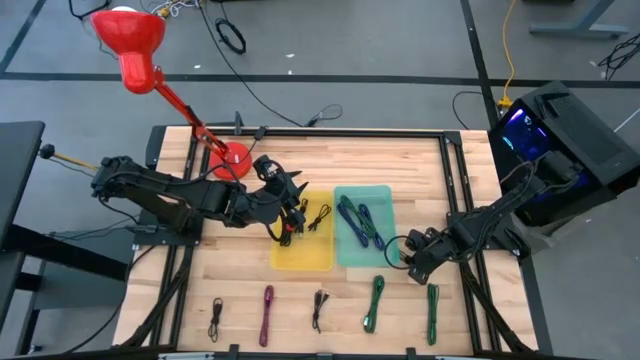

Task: Pick & Place USB Port
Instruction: Put the black charger cable into the yellow bin

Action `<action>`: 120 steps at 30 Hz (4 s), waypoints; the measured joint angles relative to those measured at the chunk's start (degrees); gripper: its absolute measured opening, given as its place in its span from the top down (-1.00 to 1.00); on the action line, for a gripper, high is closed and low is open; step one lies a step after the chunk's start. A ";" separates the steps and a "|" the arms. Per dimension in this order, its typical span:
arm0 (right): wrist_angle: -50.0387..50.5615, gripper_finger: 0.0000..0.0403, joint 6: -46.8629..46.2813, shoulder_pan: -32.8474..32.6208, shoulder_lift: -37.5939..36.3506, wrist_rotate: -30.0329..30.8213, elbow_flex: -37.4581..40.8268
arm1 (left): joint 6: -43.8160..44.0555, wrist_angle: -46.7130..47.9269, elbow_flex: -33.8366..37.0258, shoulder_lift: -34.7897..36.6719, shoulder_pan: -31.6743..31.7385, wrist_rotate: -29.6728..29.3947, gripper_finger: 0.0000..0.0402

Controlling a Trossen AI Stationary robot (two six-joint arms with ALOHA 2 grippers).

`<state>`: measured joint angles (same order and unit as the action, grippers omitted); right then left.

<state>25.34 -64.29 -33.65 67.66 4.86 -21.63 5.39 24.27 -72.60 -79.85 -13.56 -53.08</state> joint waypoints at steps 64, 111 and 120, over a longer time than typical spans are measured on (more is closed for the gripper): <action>-45.61 1.00 75.79 8.52 -5.56 25.86 -27.15 | -3.12 -33.94 0.00 0.00 3.69 40.47 0.28; -47.29 0.87 73.73 21.33 7.44 7.57 -33.79 | -4.17 -31.62 -0.08 -3.47 3.93 33.75 0.87; -36.35 0.54 71.72 21.23 2.13 11.44 -33.88 | 4.50 -15.24 -0.04 0.25 3.73 23.47 0.88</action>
<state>-11.01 7.42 -12.42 69.78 16.30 -55.51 9.89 9.03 -72.64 -79.61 -9.84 -29.61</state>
